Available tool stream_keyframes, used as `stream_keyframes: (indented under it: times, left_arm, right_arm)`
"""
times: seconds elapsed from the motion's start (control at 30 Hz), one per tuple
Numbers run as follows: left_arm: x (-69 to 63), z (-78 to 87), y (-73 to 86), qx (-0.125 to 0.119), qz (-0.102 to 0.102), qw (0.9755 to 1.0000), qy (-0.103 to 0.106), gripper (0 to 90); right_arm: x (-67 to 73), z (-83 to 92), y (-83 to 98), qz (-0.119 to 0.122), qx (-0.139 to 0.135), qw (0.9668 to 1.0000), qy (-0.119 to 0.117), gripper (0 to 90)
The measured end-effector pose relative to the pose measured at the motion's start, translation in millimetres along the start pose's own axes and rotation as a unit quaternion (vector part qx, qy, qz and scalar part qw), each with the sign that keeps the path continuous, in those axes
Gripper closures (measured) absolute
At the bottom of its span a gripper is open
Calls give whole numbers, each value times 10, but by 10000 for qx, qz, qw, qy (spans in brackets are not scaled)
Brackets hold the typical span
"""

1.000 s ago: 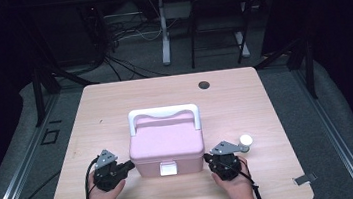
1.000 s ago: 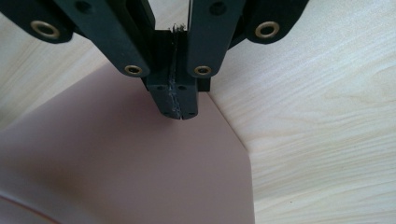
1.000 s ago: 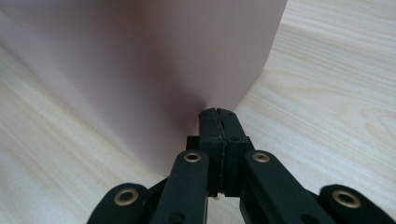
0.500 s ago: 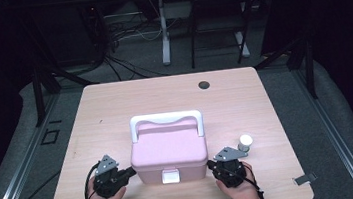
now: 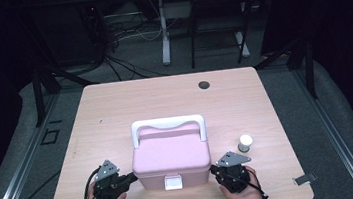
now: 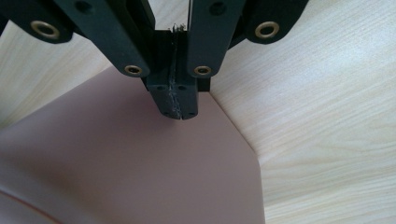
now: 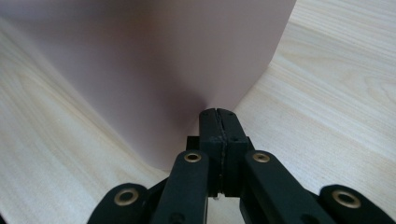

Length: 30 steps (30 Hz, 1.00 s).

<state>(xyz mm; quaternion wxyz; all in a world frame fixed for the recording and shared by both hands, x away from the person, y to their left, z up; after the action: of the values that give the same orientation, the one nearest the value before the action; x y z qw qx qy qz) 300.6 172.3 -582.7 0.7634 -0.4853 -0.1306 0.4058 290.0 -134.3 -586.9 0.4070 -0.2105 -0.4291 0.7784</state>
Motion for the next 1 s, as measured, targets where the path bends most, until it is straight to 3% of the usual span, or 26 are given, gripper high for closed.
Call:
stream_keyframes:
  times: [0.6,0.73,0.87,1.0]
  left_arm:
    - [-108,73,50,144,-208,9997,67,898]
    - [-93,64,55,137,-72,9998,157,894]
    - [-39,63,54,192,46,9997,146,797]
    - [-6,76,22,74,133,9998,150,733]
  right_arm:
    - [58,127,77,71,37,10000,-12,900]
    - [61,132,80,74,36,10000,22,891]
    - [45,166,31,96,-197,9995,220,826]
    - [2,195,-2,45,-344,9991,263,768]
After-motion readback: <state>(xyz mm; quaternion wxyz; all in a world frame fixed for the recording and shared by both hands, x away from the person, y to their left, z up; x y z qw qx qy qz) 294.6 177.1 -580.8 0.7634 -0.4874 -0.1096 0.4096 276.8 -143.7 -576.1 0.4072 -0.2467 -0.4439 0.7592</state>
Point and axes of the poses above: each handheld gripper's, and its own axes: z roughly backward along the jaws, y roughly out of its underside, x roughly to its left, the point moved 6 cm from there along -z, roughly forward along the jaws, and after that the axes turned 7 degrees about -x, right-handed, at the moved point
